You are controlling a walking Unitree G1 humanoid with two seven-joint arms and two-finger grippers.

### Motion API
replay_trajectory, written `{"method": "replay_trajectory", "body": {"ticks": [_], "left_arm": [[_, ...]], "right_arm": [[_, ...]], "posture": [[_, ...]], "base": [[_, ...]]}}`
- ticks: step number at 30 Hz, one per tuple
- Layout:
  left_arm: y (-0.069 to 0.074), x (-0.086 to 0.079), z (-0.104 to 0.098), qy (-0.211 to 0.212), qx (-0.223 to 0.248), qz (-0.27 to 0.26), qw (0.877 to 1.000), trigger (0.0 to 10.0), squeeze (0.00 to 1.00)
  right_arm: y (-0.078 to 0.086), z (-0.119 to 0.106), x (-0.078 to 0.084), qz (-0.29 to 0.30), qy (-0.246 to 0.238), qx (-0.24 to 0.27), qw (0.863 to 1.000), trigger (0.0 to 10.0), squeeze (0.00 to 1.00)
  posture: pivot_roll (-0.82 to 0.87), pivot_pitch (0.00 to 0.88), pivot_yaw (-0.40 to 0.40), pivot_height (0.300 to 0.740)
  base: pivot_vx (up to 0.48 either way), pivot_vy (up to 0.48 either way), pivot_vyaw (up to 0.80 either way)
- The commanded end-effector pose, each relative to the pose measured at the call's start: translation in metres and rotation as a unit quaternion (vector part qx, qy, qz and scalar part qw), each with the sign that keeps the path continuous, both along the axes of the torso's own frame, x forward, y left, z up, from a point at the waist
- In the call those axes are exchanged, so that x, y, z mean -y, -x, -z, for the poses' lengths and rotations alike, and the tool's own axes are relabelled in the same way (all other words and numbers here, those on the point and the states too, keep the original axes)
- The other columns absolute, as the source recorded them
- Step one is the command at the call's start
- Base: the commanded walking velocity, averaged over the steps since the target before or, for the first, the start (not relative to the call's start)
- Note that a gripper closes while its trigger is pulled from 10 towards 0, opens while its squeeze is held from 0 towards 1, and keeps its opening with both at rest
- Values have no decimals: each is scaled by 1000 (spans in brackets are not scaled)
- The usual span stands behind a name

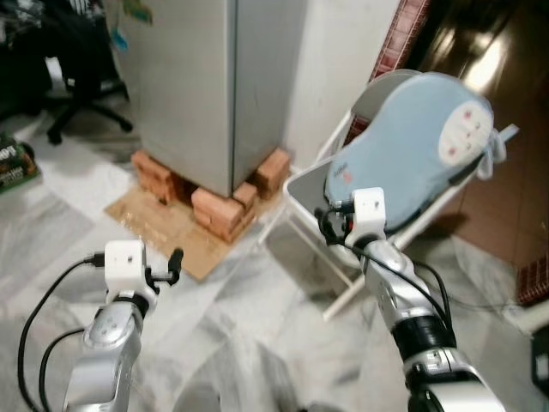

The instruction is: Restocking fridge

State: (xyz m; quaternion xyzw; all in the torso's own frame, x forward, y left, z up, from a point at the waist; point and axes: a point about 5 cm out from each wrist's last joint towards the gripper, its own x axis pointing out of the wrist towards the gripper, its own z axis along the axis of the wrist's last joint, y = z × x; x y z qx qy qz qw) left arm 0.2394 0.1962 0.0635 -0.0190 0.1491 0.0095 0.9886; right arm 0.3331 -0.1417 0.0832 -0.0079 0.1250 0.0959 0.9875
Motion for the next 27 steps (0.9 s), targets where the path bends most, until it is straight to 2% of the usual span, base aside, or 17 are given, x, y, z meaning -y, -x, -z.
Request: {"method": "replay_trajectory", "body": {"ticks": [1,5,6,8,10,11,15,20,24,27], "left_arm": [[-3,8,-5,4,7,10,1000,10000,0],[-6,9,-9,1,18,17,1000,10000,0],[-6,8,-11,0,22,15,1000,10000,0],[-6,7,-13,-1,27,14,1000,10000,0],[-7,6,-22,-9,48,10,999,10000,0],[-7,3,-31,-12,69,1,998,10000,0],[-5,-1,-40,-12,93,-21,995,10000,0],[3,-2,-39,-13,99,-22,995,10000,0],[9,-4,-34,-13,90,-26,996,10000,0],[13,-5,-27,-9,77,-23,997,10000,0]], "right_arm": [[5,6,11,22,5,-16,1000,10000,0],[6,5,11,32,2,-14,999,10000,0],[6,-1,14,52,-23,4,998,10000,0],[7,-4,16,60,-34,14,998,10000,0],[10,-10,21,76,-59,36,995,10000,0],[17,-12,26,84,-67,47,993,10000,0],[33,-11,31,85,-64,63,992,10000,0],[67,-2,35,81,-26,68,994,10000,0],[77,2,38,87,-17,58,994,10000,0],[80,2,40,93,-17,54,994,10000,0]], "posture": [[75,78,-66,740],[68,88,-73,740],[55,90,-71,740],[51,93,-68,740],[45,91,-61,740],[37,86,-53,740],[29,67,-45,740],[16,28,-38,740],[0,2,-30,740],[-10,0,-21,740]], "base": [[0,480,-800],[0,480,-800],[0,480,-800],[0,480,-800],[0,480,-247],[0,480,0],[0,480,0],[0,480,0],[0,480,0],[0,480,-700]]}}
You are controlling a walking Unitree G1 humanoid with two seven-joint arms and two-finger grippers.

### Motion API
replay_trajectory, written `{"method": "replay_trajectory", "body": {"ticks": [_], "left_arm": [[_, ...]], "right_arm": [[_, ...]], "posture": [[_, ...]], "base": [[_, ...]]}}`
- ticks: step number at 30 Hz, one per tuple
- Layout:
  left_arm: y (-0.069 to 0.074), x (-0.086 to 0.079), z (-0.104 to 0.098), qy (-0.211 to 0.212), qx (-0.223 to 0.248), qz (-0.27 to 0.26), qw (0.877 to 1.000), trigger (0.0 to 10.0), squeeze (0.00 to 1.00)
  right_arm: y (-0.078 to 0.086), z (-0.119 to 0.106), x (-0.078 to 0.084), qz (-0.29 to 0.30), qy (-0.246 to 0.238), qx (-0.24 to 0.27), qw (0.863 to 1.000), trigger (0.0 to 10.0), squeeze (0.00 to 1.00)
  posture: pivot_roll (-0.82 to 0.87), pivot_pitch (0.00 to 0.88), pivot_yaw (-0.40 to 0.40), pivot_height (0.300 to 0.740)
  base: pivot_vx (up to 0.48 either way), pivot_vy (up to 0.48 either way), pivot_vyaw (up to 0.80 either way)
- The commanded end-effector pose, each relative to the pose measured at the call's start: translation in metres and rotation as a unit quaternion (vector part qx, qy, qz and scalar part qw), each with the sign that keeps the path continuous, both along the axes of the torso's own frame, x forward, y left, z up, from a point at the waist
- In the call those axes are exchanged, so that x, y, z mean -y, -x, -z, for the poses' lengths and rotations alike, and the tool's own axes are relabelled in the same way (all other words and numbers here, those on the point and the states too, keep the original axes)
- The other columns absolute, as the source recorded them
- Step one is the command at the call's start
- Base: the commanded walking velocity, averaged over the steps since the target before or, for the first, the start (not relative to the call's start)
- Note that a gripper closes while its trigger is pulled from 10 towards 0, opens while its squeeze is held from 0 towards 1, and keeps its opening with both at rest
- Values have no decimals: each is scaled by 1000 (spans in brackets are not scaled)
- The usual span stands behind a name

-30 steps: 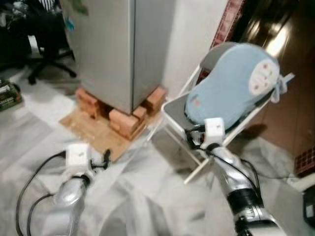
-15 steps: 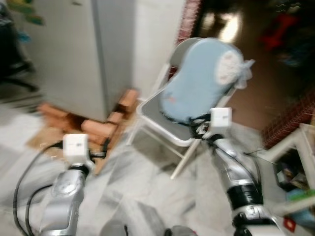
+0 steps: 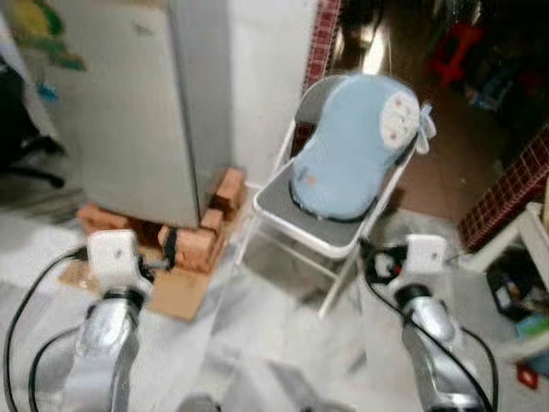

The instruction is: Restocking fridge

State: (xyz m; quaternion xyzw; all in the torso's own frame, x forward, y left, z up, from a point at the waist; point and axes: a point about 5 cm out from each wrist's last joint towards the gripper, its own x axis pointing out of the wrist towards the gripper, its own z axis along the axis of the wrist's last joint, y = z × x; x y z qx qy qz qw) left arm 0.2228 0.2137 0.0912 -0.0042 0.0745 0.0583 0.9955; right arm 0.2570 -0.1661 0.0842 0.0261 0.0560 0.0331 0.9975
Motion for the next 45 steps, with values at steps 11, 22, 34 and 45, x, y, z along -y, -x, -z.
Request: {"method": "replay_trajectory", "body": {"ticks": [11,22,34,45], "left_arm": [[-20,15,13,8,-6,44,999,10000,0],[-22,15,19,9,-12,54,998,10000,0],[-16,22,29,14,-27,59,998,10000,0],[-22,24,30,15,-24,60,998,10000,0]], "right_arm": [[-17,0,12,38,16,-3,999,10000,0],[-10,8,13,55,17,-14,998,10000,0],[-9,9,19,47,12,-15,999,10000,0],[-19,4,13,26,23,4,999,10000,0]], "posture": [[-4,0,1,740],[-27,0,14,740],[-25,0,0,740],[-22,0,-1,740]], "base": [[0,480,-800],[0,480,-800],[0,480,-333],[0,480,713]]}}
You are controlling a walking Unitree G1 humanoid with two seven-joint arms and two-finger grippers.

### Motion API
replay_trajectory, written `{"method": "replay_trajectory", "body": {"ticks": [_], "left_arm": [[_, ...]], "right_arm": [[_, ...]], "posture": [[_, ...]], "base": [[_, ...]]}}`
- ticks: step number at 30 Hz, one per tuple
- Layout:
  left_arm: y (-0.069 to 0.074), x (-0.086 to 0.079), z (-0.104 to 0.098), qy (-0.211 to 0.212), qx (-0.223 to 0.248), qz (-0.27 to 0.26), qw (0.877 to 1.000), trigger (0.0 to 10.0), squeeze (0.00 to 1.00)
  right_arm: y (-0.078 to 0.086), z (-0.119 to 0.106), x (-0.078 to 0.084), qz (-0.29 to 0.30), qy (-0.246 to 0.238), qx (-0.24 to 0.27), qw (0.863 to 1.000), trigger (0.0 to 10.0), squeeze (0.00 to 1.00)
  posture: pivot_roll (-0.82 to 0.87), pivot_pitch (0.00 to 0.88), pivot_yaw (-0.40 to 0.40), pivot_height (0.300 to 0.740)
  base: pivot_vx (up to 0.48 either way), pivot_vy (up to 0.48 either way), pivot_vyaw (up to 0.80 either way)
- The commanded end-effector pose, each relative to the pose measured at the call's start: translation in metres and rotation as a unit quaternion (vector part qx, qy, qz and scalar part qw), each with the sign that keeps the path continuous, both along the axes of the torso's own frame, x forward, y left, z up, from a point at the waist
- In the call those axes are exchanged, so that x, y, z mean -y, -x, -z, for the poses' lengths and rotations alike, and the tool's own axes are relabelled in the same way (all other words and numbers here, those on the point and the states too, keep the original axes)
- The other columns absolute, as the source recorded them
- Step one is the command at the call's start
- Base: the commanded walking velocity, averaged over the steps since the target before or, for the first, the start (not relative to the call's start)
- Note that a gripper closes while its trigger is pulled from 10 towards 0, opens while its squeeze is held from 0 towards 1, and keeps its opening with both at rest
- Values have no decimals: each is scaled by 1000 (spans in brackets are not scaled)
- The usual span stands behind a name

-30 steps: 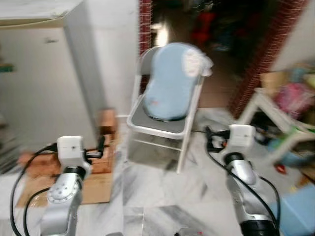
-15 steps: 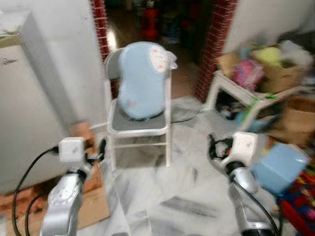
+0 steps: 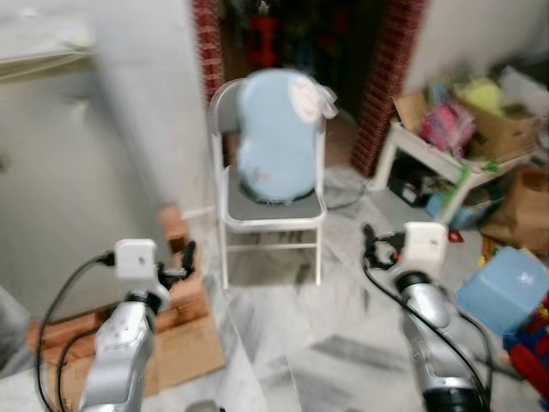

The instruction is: Restocking fridge

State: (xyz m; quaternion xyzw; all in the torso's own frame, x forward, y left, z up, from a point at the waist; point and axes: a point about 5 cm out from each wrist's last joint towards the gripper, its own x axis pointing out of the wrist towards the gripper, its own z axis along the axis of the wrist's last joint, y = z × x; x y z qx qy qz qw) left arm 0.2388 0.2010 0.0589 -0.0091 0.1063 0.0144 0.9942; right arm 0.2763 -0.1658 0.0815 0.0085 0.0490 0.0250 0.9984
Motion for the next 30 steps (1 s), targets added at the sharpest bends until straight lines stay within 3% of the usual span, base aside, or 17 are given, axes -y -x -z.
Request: {"method": "replay_trajectory", "body": {"ticks": [1,3,17,27,30], "left_arm": [[-6,12,-2,8,7,17,1000,10000,0],[-7,13,-2,8,8,19,1000,10000,0],[-10,14,-1,8,2,24,1000,10000,0],[-10,15,0,6,5,31,999,10000,0],[-11,16,-1,4,8,33,999,10000,0]], "right_arm": [[0,1,14,20,0,-3,1000,10000,0],[-1,0,14,17,15,0,1000,10000,0],[-4,4,17,35,-12,-15,999,10000,0],[-8,5,19,43,-5,-21,999,10000,0],[-9,5,19,44,-4,-20,999,10000,0]], "posture": [[-22,0,-1,740],[-26,0,0,740],[-28,0,0,740],[-28,0,0,740],[-28,0,0,740]], "base": [[0,480,444],[0,480,0],[0,480,57],[0,480,-794],[0,480,0]]}}
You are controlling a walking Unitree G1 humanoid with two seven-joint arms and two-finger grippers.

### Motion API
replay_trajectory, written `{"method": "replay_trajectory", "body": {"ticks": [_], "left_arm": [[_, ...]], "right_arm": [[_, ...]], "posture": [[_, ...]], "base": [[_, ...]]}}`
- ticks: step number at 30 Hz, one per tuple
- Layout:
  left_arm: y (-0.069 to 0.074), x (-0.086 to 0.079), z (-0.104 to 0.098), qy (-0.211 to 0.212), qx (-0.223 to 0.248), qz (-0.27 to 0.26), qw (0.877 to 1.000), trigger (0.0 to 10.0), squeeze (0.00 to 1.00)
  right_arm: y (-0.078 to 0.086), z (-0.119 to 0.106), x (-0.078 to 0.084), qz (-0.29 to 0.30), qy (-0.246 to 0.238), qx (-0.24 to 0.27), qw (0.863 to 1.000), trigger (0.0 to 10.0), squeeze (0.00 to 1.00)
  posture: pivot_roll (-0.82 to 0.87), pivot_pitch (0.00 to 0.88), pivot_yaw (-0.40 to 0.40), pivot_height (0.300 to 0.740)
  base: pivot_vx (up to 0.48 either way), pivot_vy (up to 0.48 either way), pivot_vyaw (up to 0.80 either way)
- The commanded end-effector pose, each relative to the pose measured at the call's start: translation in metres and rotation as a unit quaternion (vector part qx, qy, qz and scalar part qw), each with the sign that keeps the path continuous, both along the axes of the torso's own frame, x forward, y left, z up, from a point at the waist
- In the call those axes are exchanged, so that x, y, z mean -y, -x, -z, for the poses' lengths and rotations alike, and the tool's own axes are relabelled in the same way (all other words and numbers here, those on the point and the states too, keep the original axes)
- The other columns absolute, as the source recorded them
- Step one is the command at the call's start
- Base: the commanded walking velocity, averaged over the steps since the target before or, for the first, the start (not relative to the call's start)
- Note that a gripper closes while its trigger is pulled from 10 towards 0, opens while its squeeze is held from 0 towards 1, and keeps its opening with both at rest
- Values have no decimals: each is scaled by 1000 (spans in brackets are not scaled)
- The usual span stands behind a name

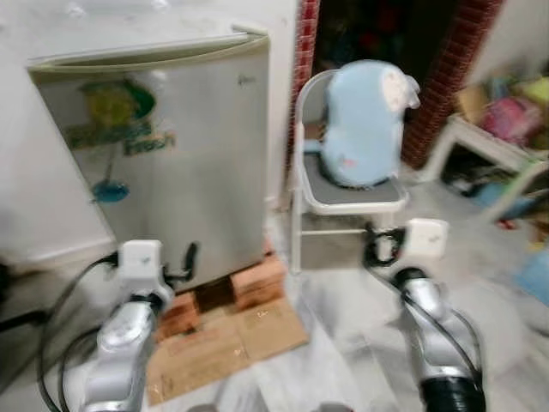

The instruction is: Restocking fridge

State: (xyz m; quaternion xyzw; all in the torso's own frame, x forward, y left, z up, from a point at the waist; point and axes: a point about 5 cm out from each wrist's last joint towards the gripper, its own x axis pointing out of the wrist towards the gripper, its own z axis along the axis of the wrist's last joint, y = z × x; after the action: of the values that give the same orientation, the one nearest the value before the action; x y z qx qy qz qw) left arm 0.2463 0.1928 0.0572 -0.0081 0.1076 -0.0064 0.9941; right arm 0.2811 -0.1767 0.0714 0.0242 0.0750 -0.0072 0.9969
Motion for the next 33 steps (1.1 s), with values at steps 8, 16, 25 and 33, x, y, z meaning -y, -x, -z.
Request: {"method": "replay_trajectory", "body": {"ticks": [8,16,25,33], "left_arm": [[-3,9,-6,4,27,24,999,10000,0],[-3,13,-8,19,32,48,998,10000,0],[-1,17,-10,31,40,74,996,10000,0],[-2,19,-9,32,40,84,995,10000,0]], "right_arm": [[-6,-6,6,11,9,7,1000,10000,0],[-7,-6,6,10,8,6,1000,10000,0],[-8,-5,5,13,6,4,1000,10000,0],[-9,-6,7,15,8,5,1000,10000,0]], "posture": [[-24,0,-2,740],[-21,0,-4,740],[-20,0,-3,740],[-26,0,-4,740]], "base": [[0,174,-500],[0,0,-800],[104,0,-800],[317,0,-800]]}}
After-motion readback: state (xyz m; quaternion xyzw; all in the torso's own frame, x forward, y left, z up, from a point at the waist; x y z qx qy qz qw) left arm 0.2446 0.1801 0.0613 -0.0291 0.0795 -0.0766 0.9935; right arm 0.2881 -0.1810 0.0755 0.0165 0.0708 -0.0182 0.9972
